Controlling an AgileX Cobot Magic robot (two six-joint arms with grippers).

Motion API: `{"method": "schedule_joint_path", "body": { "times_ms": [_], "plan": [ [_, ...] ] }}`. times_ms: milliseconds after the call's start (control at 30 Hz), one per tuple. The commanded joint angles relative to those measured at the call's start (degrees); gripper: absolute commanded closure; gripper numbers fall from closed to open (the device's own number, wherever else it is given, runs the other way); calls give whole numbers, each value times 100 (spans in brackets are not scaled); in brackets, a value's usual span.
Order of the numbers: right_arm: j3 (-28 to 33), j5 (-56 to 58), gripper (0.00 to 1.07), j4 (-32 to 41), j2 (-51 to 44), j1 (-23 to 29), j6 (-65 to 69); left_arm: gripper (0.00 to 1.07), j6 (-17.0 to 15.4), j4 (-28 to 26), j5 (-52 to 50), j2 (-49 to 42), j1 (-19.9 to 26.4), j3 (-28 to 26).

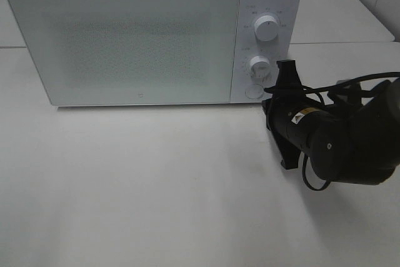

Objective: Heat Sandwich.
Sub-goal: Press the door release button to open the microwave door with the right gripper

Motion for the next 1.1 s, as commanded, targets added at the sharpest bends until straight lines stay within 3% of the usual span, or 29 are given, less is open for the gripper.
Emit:
{"method": "schedule_joint_path", "body": {
  "times_ms": [33, 733, 1100],
  "plan": [
    [-160, -74, 107, -155, 86, -34, -6, 5, -11, -29, -57, -149, 23, 6],
    [-716, -304, 107, -115, 825, -34, 92, 5, -11, -11, -57, -149, 23, 6],
    [-1031, -401, 107, -69, 894, -298, -321, 5, -11, -11, -57, -149, 23, 6]
  ]
}}
